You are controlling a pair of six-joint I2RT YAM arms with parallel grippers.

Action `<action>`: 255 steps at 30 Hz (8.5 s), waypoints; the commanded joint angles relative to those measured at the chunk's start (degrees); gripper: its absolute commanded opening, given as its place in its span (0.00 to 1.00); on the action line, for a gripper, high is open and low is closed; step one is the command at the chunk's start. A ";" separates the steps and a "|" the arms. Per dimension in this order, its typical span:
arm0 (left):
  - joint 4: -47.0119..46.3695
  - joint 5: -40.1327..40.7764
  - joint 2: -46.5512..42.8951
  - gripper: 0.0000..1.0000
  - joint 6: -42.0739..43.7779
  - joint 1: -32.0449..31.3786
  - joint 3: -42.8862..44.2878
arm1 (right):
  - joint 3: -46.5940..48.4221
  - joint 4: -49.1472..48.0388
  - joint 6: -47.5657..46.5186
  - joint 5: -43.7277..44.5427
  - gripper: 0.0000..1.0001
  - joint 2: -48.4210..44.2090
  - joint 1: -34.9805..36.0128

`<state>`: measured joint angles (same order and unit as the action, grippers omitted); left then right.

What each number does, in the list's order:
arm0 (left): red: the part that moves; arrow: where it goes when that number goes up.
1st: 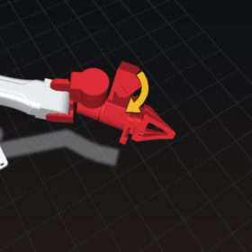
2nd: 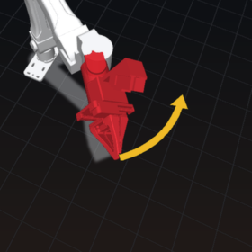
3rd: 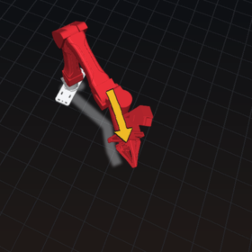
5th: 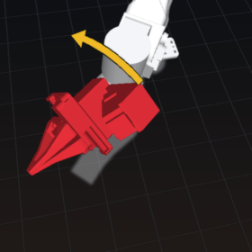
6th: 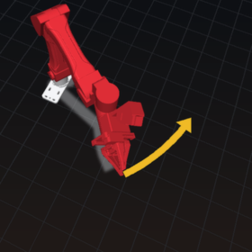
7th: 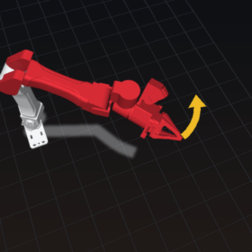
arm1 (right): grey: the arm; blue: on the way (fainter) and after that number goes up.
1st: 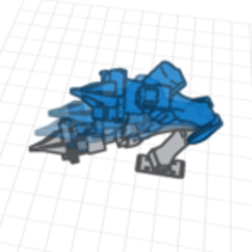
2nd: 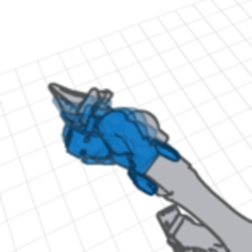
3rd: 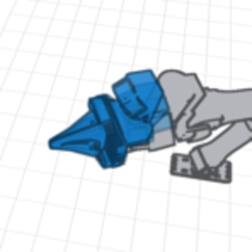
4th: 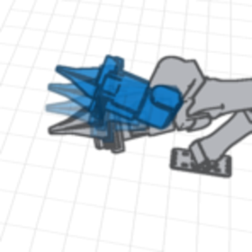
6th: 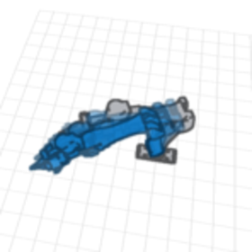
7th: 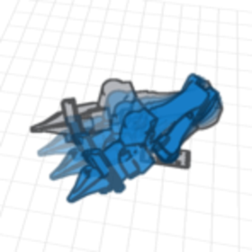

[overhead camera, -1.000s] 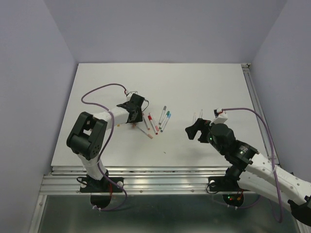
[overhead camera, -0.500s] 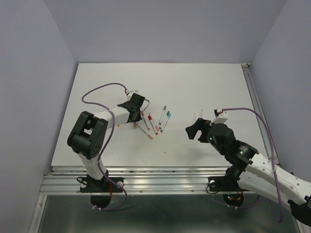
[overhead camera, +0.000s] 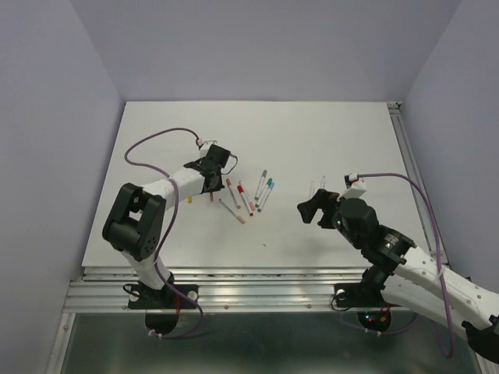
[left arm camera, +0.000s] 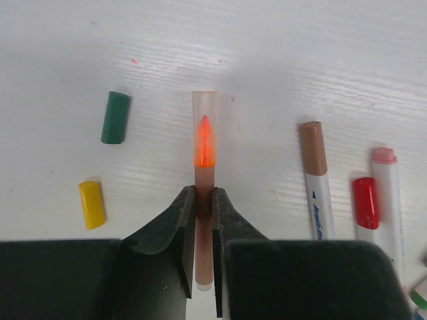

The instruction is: Open the pen caps

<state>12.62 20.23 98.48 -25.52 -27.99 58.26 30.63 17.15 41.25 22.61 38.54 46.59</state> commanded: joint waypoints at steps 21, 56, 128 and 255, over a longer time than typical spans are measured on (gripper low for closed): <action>-33.98 -36.59 -35.11 0.00 -6.38 -17.95 -23.29 | 0.21 -24.26 2.42 -18.83 1.00 5.74 0.26; -32.93 -29.99 -27.19 0.00 -10.42 -30.11 -17.39 | 4.52 -20.23 10.25 -7.32 0.01 18.85 0.26; -6.03 -11.00 29.32 0.18 -10.25 -26.33 38.60 | 0.92 4.47 14.91 8.24 0.05 -5.41 -12.31; 18.67 4.56 -16.13 0.86 -40.93 -12.53 -3.24 | 6.37 10.27 20.88 28.80 1.00 4.70 7.29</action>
<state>28.82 23.55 80.88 -67.70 -41.12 51.88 37.71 25.04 60.31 47.86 43.57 53.34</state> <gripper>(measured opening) 0.864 0.999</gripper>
